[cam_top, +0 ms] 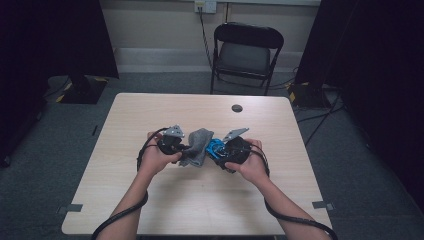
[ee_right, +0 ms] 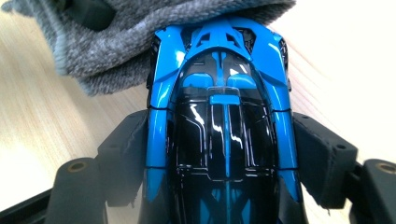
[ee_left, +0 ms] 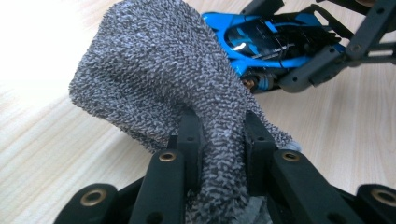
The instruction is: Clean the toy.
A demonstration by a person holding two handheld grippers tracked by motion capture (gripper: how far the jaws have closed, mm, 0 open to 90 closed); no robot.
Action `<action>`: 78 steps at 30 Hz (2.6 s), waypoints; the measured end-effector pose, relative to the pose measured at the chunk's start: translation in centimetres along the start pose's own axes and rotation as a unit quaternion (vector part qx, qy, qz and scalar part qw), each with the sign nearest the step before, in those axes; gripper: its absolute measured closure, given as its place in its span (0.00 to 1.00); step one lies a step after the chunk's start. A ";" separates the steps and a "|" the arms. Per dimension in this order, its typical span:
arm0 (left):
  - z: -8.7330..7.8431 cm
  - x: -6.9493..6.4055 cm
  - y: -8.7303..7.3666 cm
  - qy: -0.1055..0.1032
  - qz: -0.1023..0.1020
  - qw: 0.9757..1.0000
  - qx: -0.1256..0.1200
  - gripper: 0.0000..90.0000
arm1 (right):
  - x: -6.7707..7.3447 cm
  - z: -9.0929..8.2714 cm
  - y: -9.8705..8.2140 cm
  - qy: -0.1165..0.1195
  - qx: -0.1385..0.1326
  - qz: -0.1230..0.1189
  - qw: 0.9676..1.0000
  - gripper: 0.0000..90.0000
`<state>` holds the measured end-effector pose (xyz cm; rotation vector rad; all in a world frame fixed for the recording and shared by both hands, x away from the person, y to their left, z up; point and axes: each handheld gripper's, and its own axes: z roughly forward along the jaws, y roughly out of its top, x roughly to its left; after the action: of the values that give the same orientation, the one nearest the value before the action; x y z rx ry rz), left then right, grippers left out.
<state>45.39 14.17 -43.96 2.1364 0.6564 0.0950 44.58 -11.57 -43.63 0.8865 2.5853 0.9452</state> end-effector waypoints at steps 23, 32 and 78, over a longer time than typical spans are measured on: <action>-0.4 -0.5 -2.0 0.062 0.006 0.998 0.030 0.82 | -1.0 -1.1 0.9 -0.007 -0.019 0.023 1.000 0.29; 2.4 -3.2 -0.6 0.005 0.019 1.000 0.018 0.82 | -0.9 -0.7 1.5 -0.009 -0.025 0.032 0.999 0.29; 0.5 -0.3 -0.3 0.062 -0.014 0.998 0.005 0.82 | -0.7 -0.1 1.3 0.000 -0.030 0.033 0.999 0.29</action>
<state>45.18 13.85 -44.46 2.1432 0.7596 0.2098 45.64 -11.27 -42.65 0.9618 2.5277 1.0335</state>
